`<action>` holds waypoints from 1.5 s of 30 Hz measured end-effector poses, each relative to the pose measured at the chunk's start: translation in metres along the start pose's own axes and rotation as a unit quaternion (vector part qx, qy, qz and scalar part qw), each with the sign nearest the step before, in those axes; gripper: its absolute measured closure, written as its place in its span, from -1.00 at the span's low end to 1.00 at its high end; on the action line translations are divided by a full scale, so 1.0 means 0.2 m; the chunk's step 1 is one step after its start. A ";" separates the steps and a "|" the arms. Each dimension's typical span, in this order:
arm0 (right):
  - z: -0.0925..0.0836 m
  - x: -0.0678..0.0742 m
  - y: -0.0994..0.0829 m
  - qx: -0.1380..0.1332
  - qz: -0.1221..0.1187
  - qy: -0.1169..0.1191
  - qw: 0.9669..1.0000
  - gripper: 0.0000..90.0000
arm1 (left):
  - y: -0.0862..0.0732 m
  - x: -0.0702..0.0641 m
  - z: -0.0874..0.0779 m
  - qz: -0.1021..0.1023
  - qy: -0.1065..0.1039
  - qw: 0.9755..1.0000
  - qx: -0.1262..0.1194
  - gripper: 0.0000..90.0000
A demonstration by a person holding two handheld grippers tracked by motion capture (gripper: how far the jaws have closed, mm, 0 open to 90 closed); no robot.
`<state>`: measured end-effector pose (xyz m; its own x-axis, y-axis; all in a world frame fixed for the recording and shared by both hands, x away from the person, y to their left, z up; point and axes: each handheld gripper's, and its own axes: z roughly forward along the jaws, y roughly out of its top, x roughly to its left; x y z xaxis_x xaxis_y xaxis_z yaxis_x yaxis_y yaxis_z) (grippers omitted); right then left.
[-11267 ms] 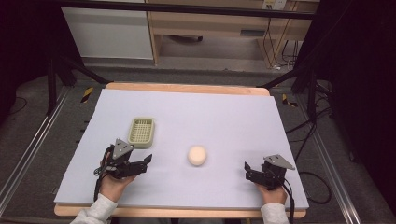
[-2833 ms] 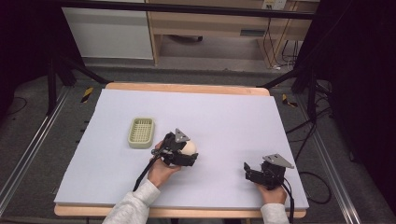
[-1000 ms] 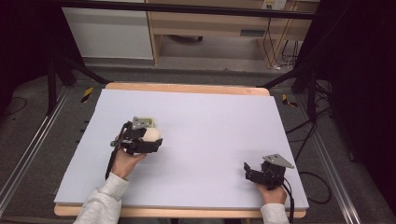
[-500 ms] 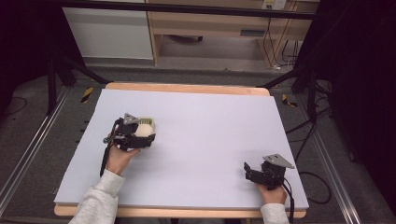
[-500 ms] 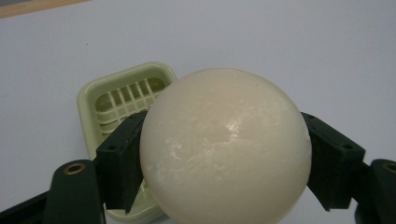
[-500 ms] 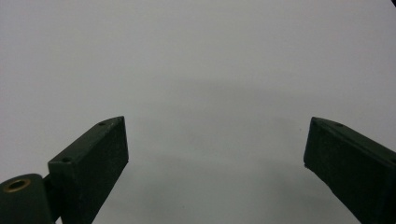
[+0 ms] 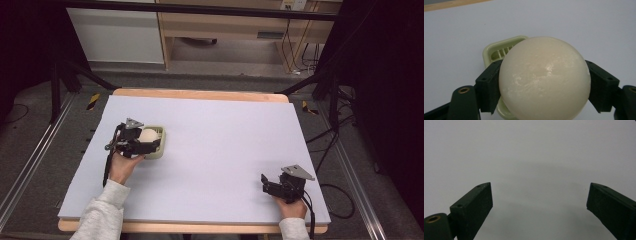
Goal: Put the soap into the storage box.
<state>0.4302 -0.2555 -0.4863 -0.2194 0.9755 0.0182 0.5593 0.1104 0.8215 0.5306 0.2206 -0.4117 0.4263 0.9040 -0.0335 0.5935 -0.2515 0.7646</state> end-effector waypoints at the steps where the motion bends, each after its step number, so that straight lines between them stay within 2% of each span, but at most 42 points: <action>1: 0.00 0.00 0.00 0.000 0.000 0.000 1.000 -0.84 | 0.00 0.00 0.00 -0.001 0.000 1.000 0.000 -0.47; 20: 0.00 0.00 0.00 -0.001 0.001 0.000 1.000 -0.84 | 0.01 0.06 0.09 -0.008 0.009 1.000 0.011 -0.47; 35: 0.00 0.00 0.00 0.000 0.001 -0.001 1.000 -0.84 | -0.01 0.09 0.15 0.000 0.013 1.000 0.028 -0.47; 39: 0.00 0.00 0.00 -0.001 0.000 -0.001 1.000 -0.84 | -0.01 0.09 0.16 -0.006 0.011 1.000 0.027 -0.47; 45: 0.00 0.00 0.00 -0.001 0.001 0.000 1.000 -0.84 | -0.02 0.09 0.18 0.004 0.012 0.999 0.035 -0.47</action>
<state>0.4303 -0.2558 -0.4863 -0.2182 0.9757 0.0196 0.5588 0.1084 0.8222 0.5603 0.2247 -0.4384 0.4159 0.9093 -0.0118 0.6369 -0.2820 0.7175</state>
